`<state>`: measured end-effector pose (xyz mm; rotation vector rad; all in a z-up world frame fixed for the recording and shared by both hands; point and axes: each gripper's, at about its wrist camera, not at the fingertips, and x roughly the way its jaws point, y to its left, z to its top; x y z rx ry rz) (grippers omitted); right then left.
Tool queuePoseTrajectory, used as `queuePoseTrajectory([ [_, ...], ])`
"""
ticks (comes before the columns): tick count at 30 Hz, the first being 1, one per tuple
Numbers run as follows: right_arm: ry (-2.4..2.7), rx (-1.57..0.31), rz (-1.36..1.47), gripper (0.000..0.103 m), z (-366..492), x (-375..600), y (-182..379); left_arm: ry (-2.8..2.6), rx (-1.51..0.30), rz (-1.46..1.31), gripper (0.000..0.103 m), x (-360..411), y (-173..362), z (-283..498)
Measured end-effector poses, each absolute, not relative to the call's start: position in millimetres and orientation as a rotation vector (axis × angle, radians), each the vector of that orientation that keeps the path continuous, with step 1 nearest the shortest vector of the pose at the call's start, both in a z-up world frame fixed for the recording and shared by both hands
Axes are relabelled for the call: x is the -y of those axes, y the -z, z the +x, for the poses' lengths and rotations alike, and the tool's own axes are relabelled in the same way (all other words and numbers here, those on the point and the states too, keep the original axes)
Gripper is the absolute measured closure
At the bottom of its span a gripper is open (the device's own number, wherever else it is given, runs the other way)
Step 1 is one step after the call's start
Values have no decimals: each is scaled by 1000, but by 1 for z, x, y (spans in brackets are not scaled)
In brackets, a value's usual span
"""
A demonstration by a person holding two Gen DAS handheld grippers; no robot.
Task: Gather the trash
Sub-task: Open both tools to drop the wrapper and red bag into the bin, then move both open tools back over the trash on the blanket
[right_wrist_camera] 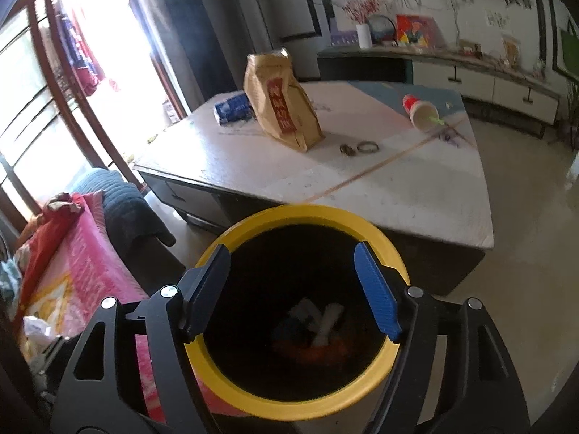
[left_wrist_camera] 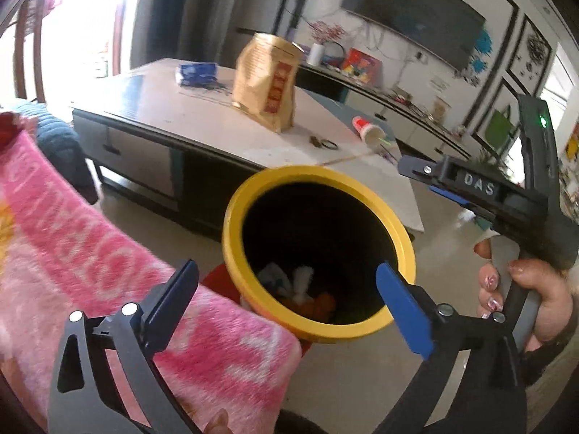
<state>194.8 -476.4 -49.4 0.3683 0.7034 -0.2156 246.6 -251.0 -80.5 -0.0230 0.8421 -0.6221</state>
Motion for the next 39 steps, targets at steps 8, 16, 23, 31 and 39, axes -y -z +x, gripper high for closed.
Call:
queuePoseTrajectory([
  [8,153,-603,285,26,188,442,21,524,-780,-63,7,212,61,233],
  [16,65,-560,260,21,184,410,6,438,-706,-60,7,174,41,220],
  [23,-5,-546,244,21,181,381,-1,372,-654,-66,7,144,27,206],
  [31,-91,-539,236,21,177,350,-4,288,-633,-94,7,105,23,196],
  [39,-158,-532,208,21,171,320,-10,206,-605,-127,7,69,15,189],
])
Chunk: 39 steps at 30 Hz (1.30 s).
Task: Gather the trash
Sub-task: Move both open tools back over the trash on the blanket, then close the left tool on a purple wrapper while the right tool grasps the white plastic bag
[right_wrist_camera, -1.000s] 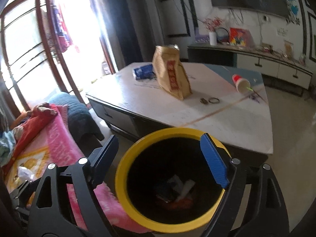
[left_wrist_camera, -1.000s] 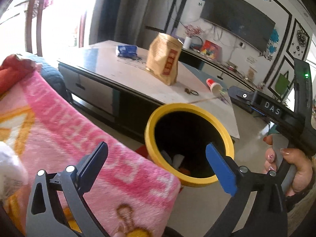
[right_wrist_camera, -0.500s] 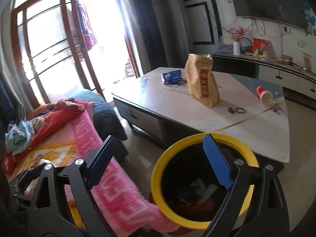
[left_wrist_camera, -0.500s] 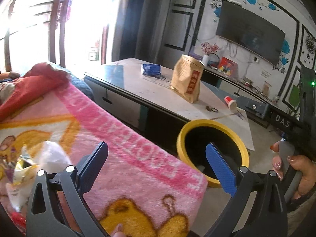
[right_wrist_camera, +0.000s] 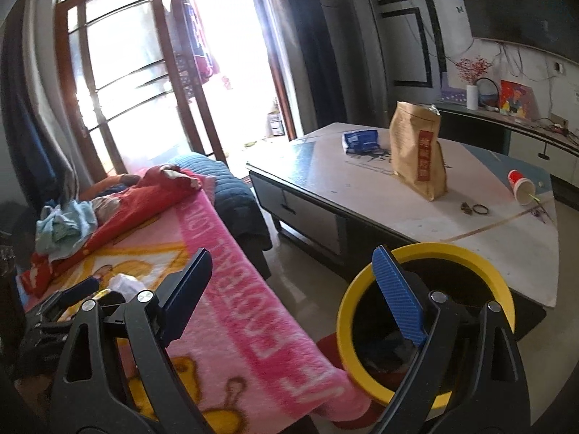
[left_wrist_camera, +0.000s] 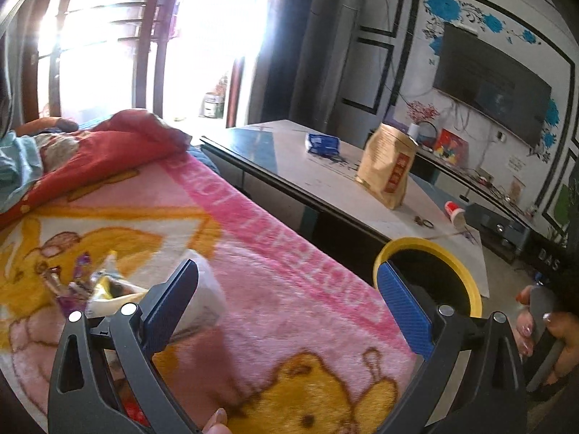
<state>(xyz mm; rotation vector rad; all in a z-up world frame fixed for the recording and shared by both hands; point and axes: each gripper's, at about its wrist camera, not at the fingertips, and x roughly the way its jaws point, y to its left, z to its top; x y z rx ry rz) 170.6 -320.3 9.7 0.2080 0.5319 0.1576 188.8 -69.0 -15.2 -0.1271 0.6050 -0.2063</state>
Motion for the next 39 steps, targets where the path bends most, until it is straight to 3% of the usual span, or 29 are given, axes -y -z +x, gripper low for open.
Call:
queuePoseTrajectory([
  [39,-462,-648,114,21,178,174,11,-141,-601,-291,7,-98,26,168],
])
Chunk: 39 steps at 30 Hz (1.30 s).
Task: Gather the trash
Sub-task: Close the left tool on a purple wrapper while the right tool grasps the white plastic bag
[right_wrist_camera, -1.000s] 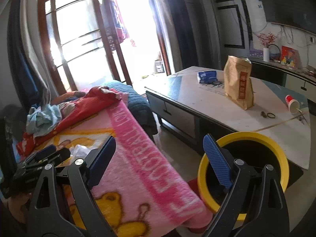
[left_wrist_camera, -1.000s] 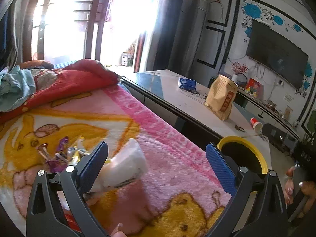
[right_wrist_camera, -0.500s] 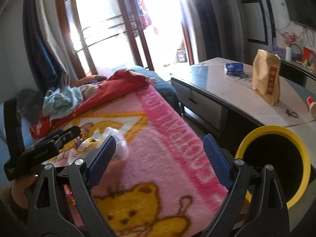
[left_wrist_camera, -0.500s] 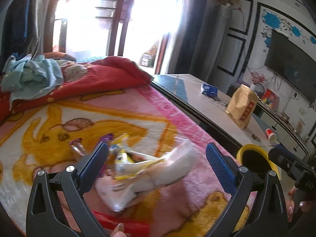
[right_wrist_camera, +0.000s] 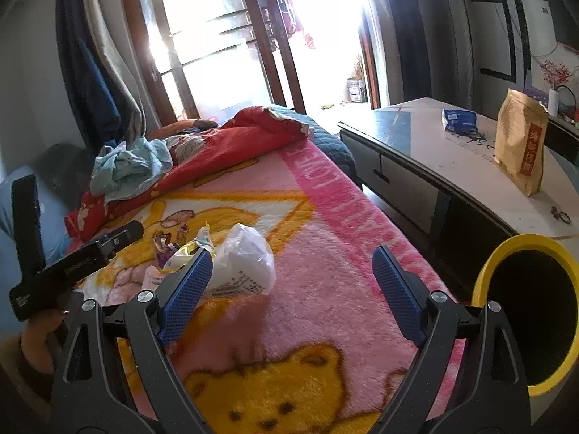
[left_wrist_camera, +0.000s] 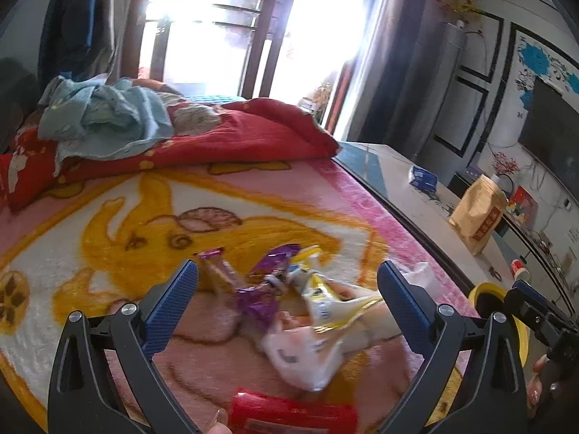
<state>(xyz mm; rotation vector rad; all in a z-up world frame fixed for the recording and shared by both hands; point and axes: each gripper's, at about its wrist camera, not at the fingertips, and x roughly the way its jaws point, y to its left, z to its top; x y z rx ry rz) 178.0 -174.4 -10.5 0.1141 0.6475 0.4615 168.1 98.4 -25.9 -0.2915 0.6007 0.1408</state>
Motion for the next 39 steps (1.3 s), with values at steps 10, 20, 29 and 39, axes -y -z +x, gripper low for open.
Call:
queuePoseTrajectory([
  [10,-469,-690,124,21,195,150,20,-165,-649,-385,7,-134,46,169],
  [20,-479,-741,141,27,211,133,31,-187,-682,-486,22,-163,63,187],
  [29,-518,-826,201,39,230,118,47,-159,-756,-639,42,-181,90,214],
  [39,-572,-866,195,78,224,117,57,-145,-791,-690,68,-179,105,229],
])
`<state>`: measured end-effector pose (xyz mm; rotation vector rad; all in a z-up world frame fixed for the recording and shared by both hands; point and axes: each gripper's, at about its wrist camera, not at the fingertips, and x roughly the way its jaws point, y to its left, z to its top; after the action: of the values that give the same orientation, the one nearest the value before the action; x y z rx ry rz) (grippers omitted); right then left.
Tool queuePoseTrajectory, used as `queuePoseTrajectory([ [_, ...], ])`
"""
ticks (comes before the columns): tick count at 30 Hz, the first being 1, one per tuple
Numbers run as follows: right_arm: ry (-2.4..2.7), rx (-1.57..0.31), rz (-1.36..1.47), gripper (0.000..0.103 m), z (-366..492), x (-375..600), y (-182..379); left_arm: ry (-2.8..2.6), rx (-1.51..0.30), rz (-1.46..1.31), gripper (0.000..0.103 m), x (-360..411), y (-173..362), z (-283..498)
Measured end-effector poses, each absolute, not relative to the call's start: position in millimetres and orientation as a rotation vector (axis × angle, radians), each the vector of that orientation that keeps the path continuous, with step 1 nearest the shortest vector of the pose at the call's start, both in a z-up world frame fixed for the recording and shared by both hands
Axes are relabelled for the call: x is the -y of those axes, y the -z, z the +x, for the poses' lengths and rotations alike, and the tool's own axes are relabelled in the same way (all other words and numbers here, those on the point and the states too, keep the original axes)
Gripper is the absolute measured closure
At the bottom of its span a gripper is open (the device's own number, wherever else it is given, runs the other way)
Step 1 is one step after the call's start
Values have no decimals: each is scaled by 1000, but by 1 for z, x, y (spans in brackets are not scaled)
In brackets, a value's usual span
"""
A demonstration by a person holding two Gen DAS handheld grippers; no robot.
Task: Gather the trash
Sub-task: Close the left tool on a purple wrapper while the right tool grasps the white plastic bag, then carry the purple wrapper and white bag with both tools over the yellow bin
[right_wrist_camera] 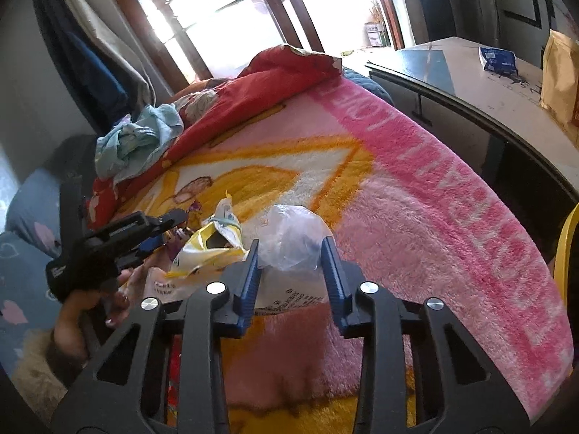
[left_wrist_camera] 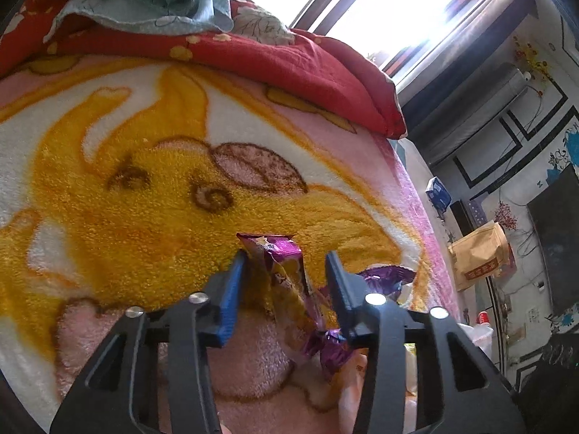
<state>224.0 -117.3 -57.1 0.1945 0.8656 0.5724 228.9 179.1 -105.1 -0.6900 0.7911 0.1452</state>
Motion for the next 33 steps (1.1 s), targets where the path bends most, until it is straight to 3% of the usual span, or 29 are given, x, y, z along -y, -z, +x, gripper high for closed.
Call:
queuePoseTrajectory([
  [4,-561,-843,169,81,216,126,53,-148,-792,-693,82,-180,108,229],
  [33,-514,-753,184,86,193,186,19,-37,-552,-544,84,-138,19,179],
])
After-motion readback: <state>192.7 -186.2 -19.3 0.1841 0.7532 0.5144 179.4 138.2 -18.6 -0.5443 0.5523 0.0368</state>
